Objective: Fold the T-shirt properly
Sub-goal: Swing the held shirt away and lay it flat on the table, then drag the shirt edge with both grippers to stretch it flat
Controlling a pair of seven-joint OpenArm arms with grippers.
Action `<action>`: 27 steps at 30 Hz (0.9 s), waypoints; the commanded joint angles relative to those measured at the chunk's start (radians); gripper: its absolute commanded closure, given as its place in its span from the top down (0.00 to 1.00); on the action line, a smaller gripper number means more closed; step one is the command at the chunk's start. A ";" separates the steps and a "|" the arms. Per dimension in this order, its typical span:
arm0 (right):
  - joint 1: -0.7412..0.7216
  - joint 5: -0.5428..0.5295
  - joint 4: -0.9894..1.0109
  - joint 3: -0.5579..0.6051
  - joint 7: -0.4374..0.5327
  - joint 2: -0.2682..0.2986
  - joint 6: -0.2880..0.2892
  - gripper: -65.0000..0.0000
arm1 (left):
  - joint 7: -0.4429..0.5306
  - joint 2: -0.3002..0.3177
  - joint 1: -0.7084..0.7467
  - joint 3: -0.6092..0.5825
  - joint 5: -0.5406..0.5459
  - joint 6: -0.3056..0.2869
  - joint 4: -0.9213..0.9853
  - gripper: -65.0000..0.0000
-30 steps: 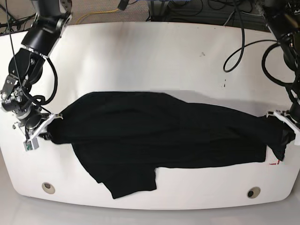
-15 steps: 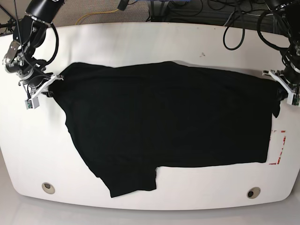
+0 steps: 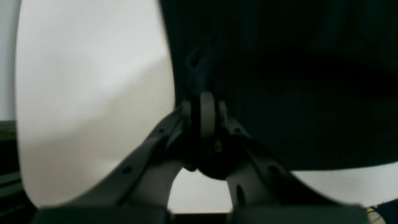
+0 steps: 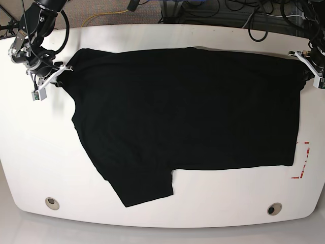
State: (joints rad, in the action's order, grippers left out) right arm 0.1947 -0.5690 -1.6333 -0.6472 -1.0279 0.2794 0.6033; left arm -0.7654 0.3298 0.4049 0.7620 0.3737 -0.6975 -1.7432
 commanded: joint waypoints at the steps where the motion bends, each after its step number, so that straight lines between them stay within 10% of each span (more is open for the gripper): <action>1: -0.007 -0.015 -0.014 -0.020 0.014 0.013 0.008 0.07 | 0.031 0.015 0.006 0.017 -0.031 -0.001 -0.005 0.00; 10: 0.018 -0.147 -0.014 -0.125 0.013 -0.030 0.080 0.71 | 0.042 0.012 0.004 0.014 -0.064 -0.001 -0.007 0.00; 19: 0.176 -0.426 -0.015 -0.135 0.013 -0.032 0.077 0.72 | 0.042 0.012 0.002 0.012 -0.064 -0.001 -0.019 0.00; 27: 0.295 -0.457 -0.018 -0.127 0.013 -0.085 0.077 0.72 | 0.042 0.012 0.002 0.012 -0.064 -0.001 -0.016 0.00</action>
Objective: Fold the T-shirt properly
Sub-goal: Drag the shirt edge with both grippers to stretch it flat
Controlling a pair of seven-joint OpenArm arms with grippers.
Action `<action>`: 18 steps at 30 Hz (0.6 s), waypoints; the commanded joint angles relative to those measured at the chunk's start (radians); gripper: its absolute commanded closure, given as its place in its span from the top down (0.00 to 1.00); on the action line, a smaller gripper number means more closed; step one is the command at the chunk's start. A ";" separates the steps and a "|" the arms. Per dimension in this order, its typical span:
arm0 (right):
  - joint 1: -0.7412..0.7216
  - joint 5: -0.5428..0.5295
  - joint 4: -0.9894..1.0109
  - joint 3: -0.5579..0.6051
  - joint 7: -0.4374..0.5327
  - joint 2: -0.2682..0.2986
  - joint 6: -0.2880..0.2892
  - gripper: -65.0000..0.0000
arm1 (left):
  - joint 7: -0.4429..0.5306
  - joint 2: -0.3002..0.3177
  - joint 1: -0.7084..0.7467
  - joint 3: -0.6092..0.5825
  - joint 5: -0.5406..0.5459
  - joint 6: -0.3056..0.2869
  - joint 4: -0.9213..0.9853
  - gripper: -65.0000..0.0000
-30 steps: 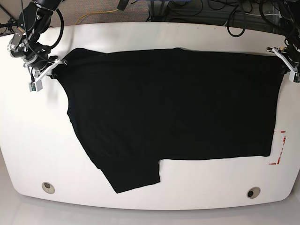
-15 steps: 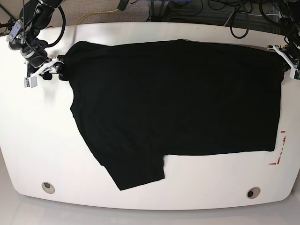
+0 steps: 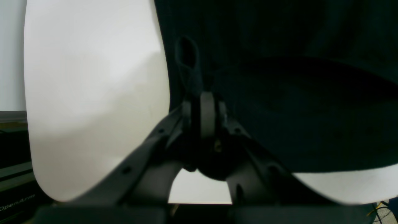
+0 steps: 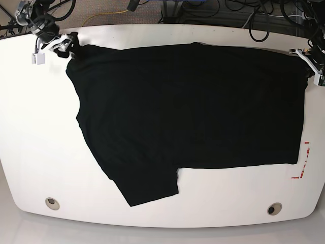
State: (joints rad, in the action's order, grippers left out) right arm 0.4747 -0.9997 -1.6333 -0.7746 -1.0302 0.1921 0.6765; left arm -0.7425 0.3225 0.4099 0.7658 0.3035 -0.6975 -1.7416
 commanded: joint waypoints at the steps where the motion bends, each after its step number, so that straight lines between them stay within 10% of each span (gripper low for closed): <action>1: 0.025 -0.026 -0.017 0.002 0.015 -0.006 0.004 0.72 | 0.019 0.019 -0.003 0.008 0.006 -0.001 -0.019 0.00; 13: 0.006 -0.023 -0.014 0.131 0.017 -0.041 -0.008 0.70 | 0.019 0.019 -0.024 0.010 0.004 -0.001 -0.019 0.00; 18: -0.014 -0.023 -0.014 0.157 0.018 -0.042 -0.057 0.32 | 0.019 0.019 -0.024 0.010 0.004 -0.001 -0.021 0.00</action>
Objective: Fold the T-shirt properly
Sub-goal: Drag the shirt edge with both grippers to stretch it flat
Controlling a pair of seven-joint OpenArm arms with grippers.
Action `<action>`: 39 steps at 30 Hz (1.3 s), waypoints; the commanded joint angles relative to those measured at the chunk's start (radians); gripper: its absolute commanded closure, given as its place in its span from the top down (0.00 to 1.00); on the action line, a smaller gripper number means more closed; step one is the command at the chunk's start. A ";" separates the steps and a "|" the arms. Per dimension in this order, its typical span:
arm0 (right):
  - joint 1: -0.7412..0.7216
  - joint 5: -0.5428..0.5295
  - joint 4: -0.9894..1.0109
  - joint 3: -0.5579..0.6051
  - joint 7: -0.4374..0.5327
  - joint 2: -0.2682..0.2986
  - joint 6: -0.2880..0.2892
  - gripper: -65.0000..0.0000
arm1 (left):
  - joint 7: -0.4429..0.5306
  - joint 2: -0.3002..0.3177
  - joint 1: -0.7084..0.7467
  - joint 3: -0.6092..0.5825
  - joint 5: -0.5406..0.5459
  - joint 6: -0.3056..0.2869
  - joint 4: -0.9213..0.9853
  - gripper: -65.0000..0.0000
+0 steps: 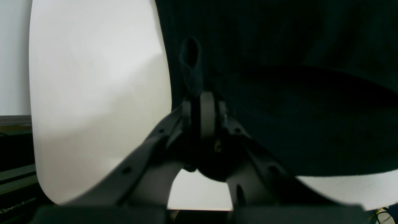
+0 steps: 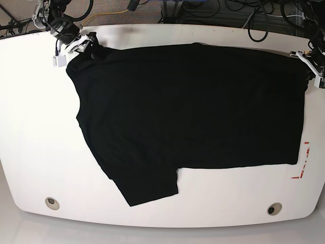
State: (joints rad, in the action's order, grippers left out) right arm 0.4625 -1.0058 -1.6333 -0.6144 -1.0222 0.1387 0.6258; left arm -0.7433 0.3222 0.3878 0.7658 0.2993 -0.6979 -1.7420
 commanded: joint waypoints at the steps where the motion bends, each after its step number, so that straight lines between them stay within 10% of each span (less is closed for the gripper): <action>1: -0.001 -0.017 -0.014 -0.003 0.010 0.011 -0.008 0.25 | 0.020 0.019 -0.002 0.010 0.008 0.000 -0.020 0.00; 4: 0.000 -0.017 -0.015 -0.003 0.010 0.016 -0.008 0.09 | 0.020 0.019 -0.002 0.010 0.008 0.000 -0.017 0.00; 22: 0.132 -0.026 -0.189 -0.006 -0.117 0.158 -0.001 0.11 | 0.021 -0.001 -0.005 0.016 0.010 0.000 -0.036 0.00; 28: 0.106 -0.026 -0.236 -0.002 -0.119 0.174 -0.001 0.39 | 0.015 -0.015 -0.037 0.013 0.007 0.000 -0.079 0.00; 39: 0.002 -0.026 -0.209 -0.002 -0.212 0.171 0.001 0.57 | 0.015 -0.051 -0.115 0.016 -0.137 0.000 -0.089 0.00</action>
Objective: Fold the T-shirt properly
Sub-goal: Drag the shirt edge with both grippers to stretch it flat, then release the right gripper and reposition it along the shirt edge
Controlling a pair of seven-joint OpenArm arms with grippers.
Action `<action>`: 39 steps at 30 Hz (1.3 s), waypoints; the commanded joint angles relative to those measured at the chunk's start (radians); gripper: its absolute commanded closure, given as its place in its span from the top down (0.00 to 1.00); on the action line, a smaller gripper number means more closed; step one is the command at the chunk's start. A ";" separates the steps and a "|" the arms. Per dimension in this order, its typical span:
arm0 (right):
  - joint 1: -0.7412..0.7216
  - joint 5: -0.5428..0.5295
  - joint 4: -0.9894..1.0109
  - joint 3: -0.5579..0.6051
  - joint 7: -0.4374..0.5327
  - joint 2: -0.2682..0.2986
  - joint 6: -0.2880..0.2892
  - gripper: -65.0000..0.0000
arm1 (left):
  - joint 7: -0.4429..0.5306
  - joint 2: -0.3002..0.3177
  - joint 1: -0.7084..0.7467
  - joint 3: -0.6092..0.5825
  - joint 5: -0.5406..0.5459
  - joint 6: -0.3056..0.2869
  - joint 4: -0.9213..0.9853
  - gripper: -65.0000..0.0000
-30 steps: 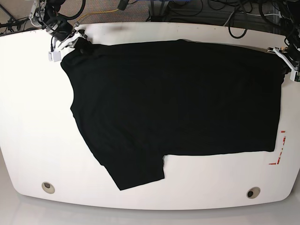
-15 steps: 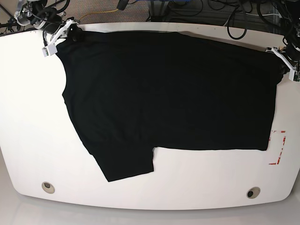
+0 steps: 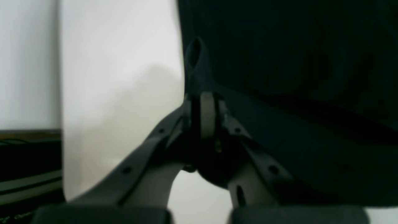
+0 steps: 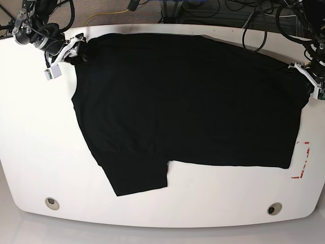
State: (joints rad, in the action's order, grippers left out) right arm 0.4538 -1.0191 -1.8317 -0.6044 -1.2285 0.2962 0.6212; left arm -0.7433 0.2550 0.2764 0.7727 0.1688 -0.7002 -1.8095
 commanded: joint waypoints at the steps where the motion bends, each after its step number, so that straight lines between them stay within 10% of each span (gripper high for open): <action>1: 0.017 -0.014 -0.012 -0.012 -0.010 0.013 0.009 0.59 | 0.015 0.016 -0.004 0.009 -0.007 0.002 -0.022 0.00; 39: 0.107 -0.031 0.185 -0.168 -0.003 -0.036 0.032 0.69 | 0.018 -0.027 -0.004 0.003 -0.010 0.002 -0.014 0.00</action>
State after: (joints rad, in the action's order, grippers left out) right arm 0.5529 -1.0515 -1.6405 -0.7666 -1.2343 0.2466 0.6521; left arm -0.7437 0.2092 0.2771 0.7696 0.1501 -0.7006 -1.8072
